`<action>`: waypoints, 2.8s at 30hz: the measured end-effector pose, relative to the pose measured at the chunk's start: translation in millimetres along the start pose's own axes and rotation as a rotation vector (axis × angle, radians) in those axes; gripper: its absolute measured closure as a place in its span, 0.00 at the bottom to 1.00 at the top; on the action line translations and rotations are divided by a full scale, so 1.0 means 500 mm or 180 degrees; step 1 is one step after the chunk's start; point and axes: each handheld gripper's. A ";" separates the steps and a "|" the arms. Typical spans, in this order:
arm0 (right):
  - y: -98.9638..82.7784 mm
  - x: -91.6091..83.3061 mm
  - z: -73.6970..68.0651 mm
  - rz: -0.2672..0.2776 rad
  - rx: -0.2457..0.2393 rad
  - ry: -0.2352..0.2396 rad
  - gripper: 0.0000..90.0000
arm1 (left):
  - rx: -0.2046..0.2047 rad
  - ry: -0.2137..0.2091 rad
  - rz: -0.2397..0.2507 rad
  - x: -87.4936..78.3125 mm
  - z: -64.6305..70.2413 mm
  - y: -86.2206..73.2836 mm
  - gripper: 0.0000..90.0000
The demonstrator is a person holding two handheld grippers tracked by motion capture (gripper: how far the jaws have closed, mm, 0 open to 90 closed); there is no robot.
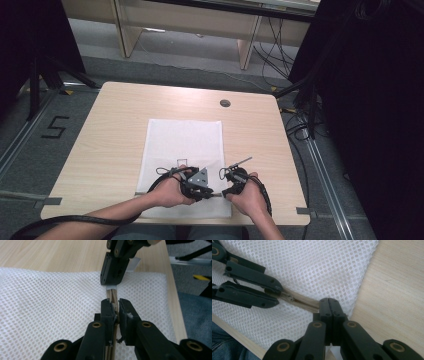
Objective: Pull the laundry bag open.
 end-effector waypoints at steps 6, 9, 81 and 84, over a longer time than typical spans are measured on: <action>0.000 -0.002 0.001 -0.0019 -0.0001 0.0049 1.00 | -0.0024 -0.0018 -0.0004 -0.007 -0.002 -0.005 0.91; 0.000 0.000 0.001 -0.0011 0.0006 0.0016 1.00 | -0.0021 -0.0015 0.0007 -0.010 -0.002 -0.007 0.91; -0.002 -0.003 -0.002 -0.0021 0.0071 -0.0017 1.00 | -0.0116 -0.0047 0.0015 -0.070 -0.002 -0.039 0.91; -0.002 -0.003 -0.002 -0.0022 0.0071 -0.0012 1.00 | -0.0134 -0.0050 0.0036 -0.072 -0.003 -0.039 0.91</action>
Point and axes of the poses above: each handheld gripper's, and its own axes: x roughly forward along the jaws, y roughly out of its top, z roughly to its right, and after that the axes turned 8 degrees about x, right-handed
